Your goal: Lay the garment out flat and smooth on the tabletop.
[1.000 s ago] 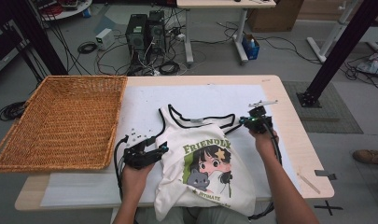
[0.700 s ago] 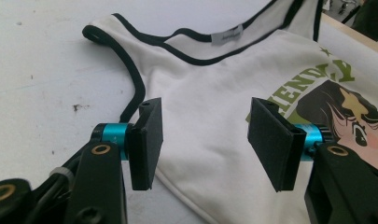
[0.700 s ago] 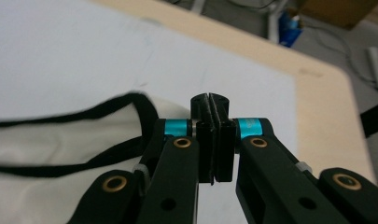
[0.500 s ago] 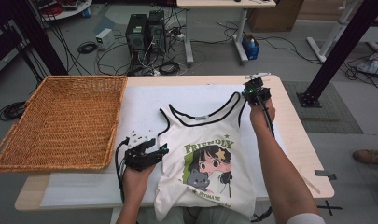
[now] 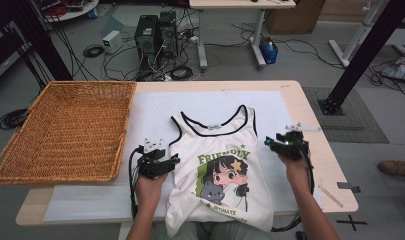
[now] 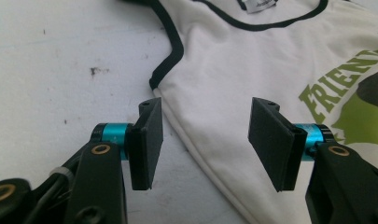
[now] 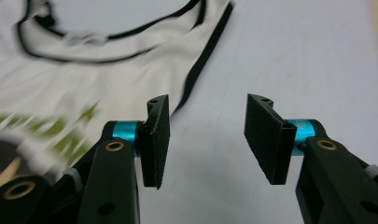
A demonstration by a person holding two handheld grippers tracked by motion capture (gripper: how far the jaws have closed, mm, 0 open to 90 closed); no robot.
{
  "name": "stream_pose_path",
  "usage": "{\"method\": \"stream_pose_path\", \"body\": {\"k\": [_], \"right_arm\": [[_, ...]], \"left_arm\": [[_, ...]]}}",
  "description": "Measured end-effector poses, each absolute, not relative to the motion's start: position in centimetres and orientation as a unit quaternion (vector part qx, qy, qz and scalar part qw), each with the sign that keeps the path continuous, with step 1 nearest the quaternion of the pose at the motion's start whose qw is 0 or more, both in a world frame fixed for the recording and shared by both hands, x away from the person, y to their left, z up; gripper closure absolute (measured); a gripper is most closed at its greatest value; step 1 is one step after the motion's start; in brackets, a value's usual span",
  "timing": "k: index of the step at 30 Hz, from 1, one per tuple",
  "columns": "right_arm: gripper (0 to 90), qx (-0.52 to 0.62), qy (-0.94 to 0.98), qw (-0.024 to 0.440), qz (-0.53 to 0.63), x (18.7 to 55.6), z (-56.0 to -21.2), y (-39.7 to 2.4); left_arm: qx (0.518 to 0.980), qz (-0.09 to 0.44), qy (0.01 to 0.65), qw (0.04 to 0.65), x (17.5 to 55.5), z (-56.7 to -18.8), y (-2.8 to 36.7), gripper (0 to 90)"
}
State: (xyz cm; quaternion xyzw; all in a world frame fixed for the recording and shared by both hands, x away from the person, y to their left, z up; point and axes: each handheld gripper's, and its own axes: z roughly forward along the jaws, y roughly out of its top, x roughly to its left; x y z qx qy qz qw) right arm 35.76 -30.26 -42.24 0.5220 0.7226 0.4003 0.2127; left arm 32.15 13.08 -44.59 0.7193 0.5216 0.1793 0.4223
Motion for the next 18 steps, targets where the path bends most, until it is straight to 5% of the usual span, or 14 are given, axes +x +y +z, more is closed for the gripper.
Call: {"method": "stream_pose_path", "body": {"k": [7, 11, 14, 18], "right_arm": [[55.9, 0.525, 0.732, 0.141, 0.411, 29.9, -45.2, -29.8], [64.8, 0.488, 0.768, 0.169, 0.379, 29.3, -45.2, -27.5], [86.4, 0.458, 0.789, 0.159, 0.377, 29.6, -45.1, -26.8], [87.9, 0.464, 0.786, 0.156, 0.378, 30.5, -44.9, -27.4]], "left_arm": [[0.717, 0.163, 0.541, 0.407, 32.2, -45.1, 12.4, 46.0], [0.731, 0.130, 0.526, 0.414, 32.0, -45.2, 12.3, 86.1], [0.728, 0.123, 0.526, 0.422, 32.1, -45.2, 12.3, 86.8], [0.698, 0.144, 0.547, 0.439, 33.1, -44.7, 13.2, 87.3]]}}
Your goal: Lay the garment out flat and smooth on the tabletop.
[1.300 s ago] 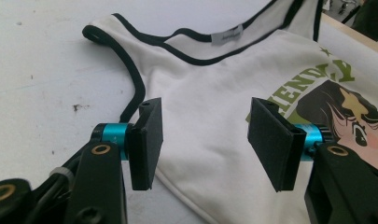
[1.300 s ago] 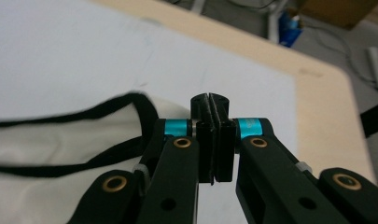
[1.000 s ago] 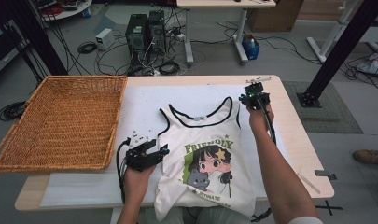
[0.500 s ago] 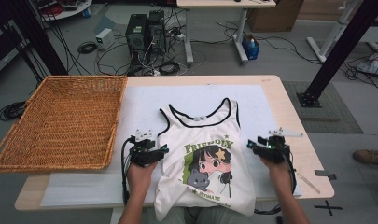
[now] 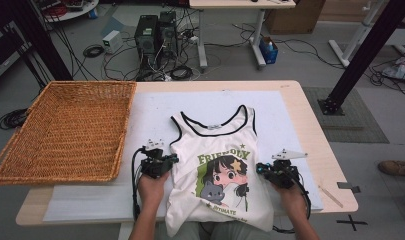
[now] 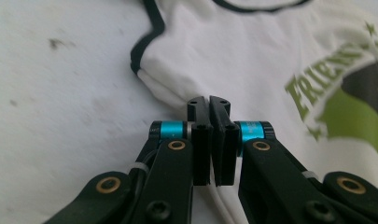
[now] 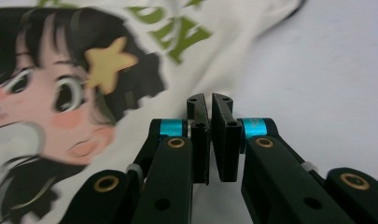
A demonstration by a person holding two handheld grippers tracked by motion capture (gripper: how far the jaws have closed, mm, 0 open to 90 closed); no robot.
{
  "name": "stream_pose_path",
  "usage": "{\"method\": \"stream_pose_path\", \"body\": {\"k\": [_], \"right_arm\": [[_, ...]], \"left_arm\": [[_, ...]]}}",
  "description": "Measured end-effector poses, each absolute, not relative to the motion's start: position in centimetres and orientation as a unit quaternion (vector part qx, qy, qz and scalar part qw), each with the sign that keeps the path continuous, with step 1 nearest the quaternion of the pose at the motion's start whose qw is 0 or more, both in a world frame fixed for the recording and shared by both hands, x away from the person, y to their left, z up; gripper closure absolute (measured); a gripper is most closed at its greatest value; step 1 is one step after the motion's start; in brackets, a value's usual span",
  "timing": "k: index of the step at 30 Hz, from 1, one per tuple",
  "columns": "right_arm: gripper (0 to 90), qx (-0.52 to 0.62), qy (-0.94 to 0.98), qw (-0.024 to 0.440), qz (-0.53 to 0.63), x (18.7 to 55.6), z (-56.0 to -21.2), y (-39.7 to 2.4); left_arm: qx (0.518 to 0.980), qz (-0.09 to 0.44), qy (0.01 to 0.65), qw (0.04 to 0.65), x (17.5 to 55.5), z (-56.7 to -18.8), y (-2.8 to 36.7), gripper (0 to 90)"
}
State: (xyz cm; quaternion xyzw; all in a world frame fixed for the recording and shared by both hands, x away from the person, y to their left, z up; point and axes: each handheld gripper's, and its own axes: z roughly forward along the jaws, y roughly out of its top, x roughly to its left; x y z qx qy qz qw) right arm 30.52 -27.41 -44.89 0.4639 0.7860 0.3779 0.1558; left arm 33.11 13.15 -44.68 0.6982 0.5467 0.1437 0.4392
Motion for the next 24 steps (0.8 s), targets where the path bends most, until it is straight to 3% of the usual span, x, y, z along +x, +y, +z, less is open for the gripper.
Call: {"method": "stream_pose_path", "body": {"k": [5, 6, 8, 9, 11, 13, 21, 23, 24], "right_arm": [[87.7, 0.503, 0.747, 0.193, 0.389, 31.5, -44.1, -28.6], [85.0, 0.504, 0.748, 0.188, 0.390, 31.4, -44.1, -28.6], [69.9, 0.510, 0.745, 0.163, 0.399, 31.3, -44.2, -28.8], [67.7, 0.520, 0.735, 0.169, 0.401, 31.2, -44.1, -29.0], [64.3, 0.532, 0.723, 0.166, 0.408, 31.6, -44.1, -29.5], [63.9, 0.536, 0.720, 0.159, 0.411, 32.6, -43.9, -29.4], [63.5, 0.541, 0.746, 0.138, 0.363, 37.7, -44.5, -26.0], [68.3, 0.529, 0.754, 0.164, 0.353, 37.7, -44.6, -25.2], [77.1, 0.525, 0.758, 0.182, 0.341, 37.6, -44.7, -25.0]], "left_arm": [[0.658, 0.184, 0.579, 0.446, 34.5, -43.9, 14.9, 87.3], [0.656, 0.184, 0.580, 0.447, 34.6, -44.0, 15.1, 87.2], [0.662, 0.183, 0.575, 0.445, 34.6, -44.2, 15.2, 86.8], [0.665, 0.183, 0.572, 0.445, 34.6, -44.3, 15.1, 85.3], [0.661, 0.175, 0.577, 0.447, 34.6, -44.3, 14.7, 69.3], [0.665, 0.175, 0.572, 0.446, 34.2, -44.2, 14.3, 60.9], [0.671, 0.181, 0.562, 0.449, 32.9, -44.0, 14.0, 57.4], [0.672, 0.182, 0.558, 0.451, 32.7, -44.0, 14.1, 57.3], [0.673, 0.182, 0.557, 0.452, 32.6, -44.1, 14.1, 57.4]]}}
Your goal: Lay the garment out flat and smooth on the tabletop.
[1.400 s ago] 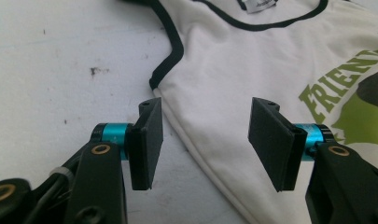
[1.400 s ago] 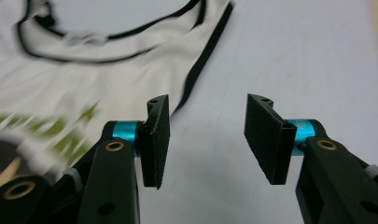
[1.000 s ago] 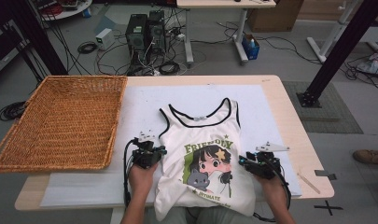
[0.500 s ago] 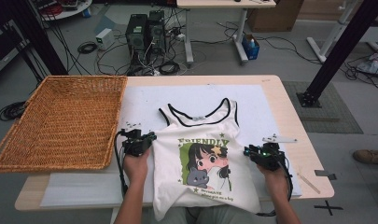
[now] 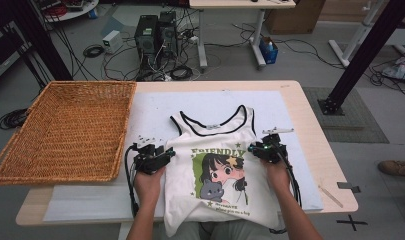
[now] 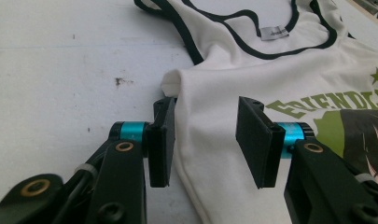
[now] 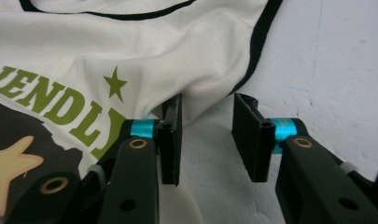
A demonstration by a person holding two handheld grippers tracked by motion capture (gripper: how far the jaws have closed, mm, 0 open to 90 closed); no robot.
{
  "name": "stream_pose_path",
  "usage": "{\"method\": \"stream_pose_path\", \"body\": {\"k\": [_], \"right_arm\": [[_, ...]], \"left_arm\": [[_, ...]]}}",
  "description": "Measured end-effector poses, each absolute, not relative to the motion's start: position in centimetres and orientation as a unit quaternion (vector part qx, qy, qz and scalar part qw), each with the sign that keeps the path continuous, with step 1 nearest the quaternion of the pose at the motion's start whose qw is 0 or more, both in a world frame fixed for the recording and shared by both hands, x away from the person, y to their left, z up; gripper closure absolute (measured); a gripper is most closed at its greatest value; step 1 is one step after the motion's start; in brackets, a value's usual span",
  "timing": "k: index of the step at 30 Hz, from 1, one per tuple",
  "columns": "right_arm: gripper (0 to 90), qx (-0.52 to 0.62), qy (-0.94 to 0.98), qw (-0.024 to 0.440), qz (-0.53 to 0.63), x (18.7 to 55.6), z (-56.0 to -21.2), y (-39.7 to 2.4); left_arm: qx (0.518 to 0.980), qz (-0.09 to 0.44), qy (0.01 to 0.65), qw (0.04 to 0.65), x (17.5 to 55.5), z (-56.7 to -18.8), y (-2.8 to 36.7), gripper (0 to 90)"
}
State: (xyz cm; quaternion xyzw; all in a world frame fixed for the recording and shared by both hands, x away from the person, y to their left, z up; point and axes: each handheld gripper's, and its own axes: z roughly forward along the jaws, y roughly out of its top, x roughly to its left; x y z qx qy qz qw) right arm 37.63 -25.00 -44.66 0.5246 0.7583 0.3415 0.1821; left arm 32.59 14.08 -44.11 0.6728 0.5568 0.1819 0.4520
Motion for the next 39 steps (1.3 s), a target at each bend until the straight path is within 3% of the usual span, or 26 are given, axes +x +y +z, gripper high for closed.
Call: {"method": "stream_pose_path", "body": {"k": [1, 2, 9, 13, 14, 18, 25, 27, 28, 30, 32, 33, 39], "right_arm": [[87.5, 0.510, 0.768, 0.197, 0.334, 37.6, -44.7, -25.0], [90.0, 0.498, 0.777, 0.196, 0.332, 37.7, -44.6, -25.2], [90.0, 0.533, 0.732, 0.184, 0.383, 37.4, -43.8, -27.9], [90.0, 0.536, 0.727, 0.234, 0.359, 37.3, -43.5, -28.4], [90.0, 0.544, 0.724, 0.228, 0.357, 37.5, -43.6, -28.6], [75.5, 0.562, 0.711, 0.190, 0.379, 37.6, -43.8, -29.2], [62.6, 0.527, 0.728, 0.182, 0.398, 33.0, -43.8, -28.7], [60.8, 0.517, 0.744, 0.175, 0.384, 32.1, -44.3, -28.0], [61.3, 0.514, 0.751, 0.174, 0.376, 31.8, -44.5, -27.7], [69.8, 0.504, 0.763, 0.170, 0.367, 31.6, -44.8, -27.1], [85.1, 0.483, 0.779, 0.187, 0.353, 31.6, -44.9, -26.4], [88.0, 0.479, 0.781, 0.183, 0.355, 31.7, -44.9, -26.3], [88.8, 0.496, 0.766, 0.193, 0.361, 33.3, -44.6, -26.8]], "left_arm": [[0.672, 0.179, 0.557, 0.453, 32.5, -44.2, 14.1, 57.4], [0.673, 0.180, 0.555, 0.454, 32.5, -44.2, 14.1, 57.3], [0.668, 0.180, 0.552, 0.465, 32.2, -44.1, 14.3, 55.2], [0.673, 0.179, 0.548, 0.463, 32.0, -44.0, 14.3, 53.7], [0.674, 0.177, 0.547, 0.464, 31.9, -44.0, 14.3, 53.0], [0.685, 0.171, 0.540, 0.459, 31.6, -44.0, 14.0, 51.1], [0.717, 0.154, 0.522, 0.436, 30.9, -44.8, 12.9, 49.1], [0.730, 0.123, 0.512, 0.436, 30.9, -45.2, 12.4, 49.4], [0.736, 0.129, 0.500, 0.437, 30.8, -45.3, 12.2, 50.9], [0.743, 0.124, 0.494, 0.434, 30.8, -45.3, 12.0, 62.4], [0.746, 0.130, 0.498, 0.423, 30.8, -45.3, 12.0, 81.8], [0.744, 0.125, 0.501, 0.424, 31.0, -45.4, 12.2, 87.1], [0.724, 0.154, 0.523, 0.422, 32.5, -45.1, 12.9, 88.0]]}}
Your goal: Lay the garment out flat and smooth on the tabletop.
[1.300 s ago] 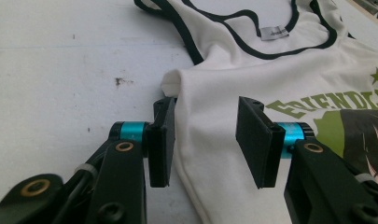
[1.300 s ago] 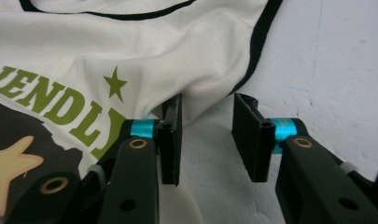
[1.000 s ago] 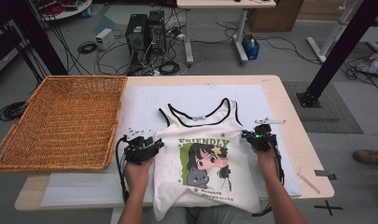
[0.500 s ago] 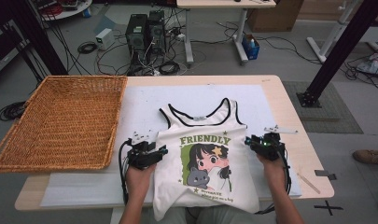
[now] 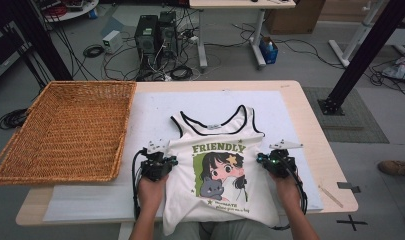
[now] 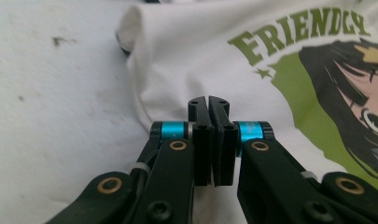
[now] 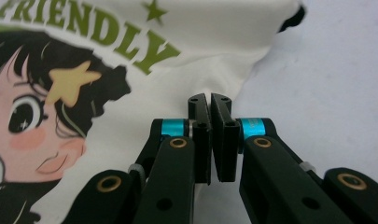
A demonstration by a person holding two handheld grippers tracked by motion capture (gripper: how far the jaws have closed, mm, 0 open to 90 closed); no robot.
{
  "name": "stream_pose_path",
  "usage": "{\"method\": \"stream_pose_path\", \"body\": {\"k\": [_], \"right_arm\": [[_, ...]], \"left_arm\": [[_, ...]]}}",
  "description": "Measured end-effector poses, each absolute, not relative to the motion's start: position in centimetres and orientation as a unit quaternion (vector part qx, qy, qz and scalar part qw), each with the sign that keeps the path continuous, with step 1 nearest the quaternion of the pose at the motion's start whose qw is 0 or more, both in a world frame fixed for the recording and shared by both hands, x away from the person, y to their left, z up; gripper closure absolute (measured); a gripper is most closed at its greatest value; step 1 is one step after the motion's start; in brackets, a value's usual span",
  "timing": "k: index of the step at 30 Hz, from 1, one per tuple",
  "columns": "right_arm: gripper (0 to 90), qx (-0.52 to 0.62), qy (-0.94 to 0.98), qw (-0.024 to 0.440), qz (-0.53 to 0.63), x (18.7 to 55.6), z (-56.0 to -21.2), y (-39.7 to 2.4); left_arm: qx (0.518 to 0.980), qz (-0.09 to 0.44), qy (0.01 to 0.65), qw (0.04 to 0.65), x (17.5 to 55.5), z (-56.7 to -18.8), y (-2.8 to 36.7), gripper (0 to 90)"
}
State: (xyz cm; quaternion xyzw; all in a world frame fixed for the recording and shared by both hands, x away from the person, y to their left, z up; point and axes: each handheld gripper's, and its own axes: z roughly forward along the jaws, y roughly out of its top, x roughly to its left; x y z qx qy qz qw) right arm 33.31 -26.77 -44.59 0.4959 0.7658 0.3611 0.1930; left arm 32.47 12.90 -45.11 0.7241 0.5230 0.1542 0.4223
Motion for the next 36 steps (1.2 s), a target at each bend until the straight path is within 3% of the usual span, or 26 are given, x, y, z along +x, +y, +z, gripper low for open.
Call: {"method": "stream_pose_path", "body": {"k": [7, 8, 10, 13, 16, 21, 26, 28, 29, 30, 32, 34, 36], "right_arm": [[85.7, 0.516, 0.748, 0.205, 0.363, 35.6, -44.5, -26.7], [82.8, 0.517, 0.746, 0.208, 0.364, 35.5, -44.4, -26.7], [71.8, 0.523, 0.737, 0.207, 0.374, 34.9, -44.2, -27.0], [57.8, 0.525, 0.722, 0.202, 0.402, 33.5, -43.8, -27.9], [50.7, 0.534, 0.705, 0.201, 0.421, 31.5, -43.7, -29.2], [48.6, 0.535, 0.706, 0.194, 0.421, 28.6, -44.1, -30.8], [51.3, 0.509, 0.740, 0.167, 0.406, 26.3, -45.1, -30.0], [55.4, 0.493, 0.758, 0.180, 0.388, 25.7, -45.5, -29.1], [61.0, 0.487, 0.762, 0.199, 0.378, 25.5, -45.6, -28.7], [72.0, 0.481, 0.768, 0.208, 0.369, 25.5, -45.5, -28.7], [82.6, 0.477, 0.772, 0.197, 0.372, 25.6, -45.4, -28.7], [89.6, 0.466, 0.779, 0.195, 0.373, 25.5, -45.4, -28.6], [89.8, 0.464, 0.781, 0.193, 0.372, 25.2, -45.3, -28.7]], "left_arm": [[0.708, 0.170, 0.529, 0.436, 34.3, -44.9, 13.0, 87.5], [0.710, 0.170, 0.529, 0.433, 34.2, -45.0, 12.9, 84.5], [0.715, 0.151, 0.524, 0.437, 33.9, -45.0, 12.9, 69.8], [0.718, 0.140, 0.511, 0.451, 32.6, -44.8, 13.2, 61.7], [0.711, 0.134, 0.508, 0.466, 31.0, -44.4, 13.7, 55.7], [0.714, 0.119, 0.519, 0.455, 28.6, -44.8, 14.0, 50.9], [0.718, 0.126, 0.522, 0.443, 26.7, -45.5, 13.4, 49.6], [0.721, 0.130, 0.522, 0.437, 26.4, -45.4, 13.1, 49.9], [0.727, 0.142, 0.517, 0.429, 26.2, -45.4, 12.8, 53.8], [0.736, 0.161, 0.509, 0.416, 25.9, -45.4, 12.6, 63.5], [0.744, 0.155, 0.504, 0.410, 25.8, -45.3, 12.8, 85.9], [0.740, 0.148, 0.506, 0.417, 25.6, -45.4, 13.0, 86.9], [0.734, 0.144, 0.511, 0.423, 25.1, -45.5, 13.2, 87.0]]}}
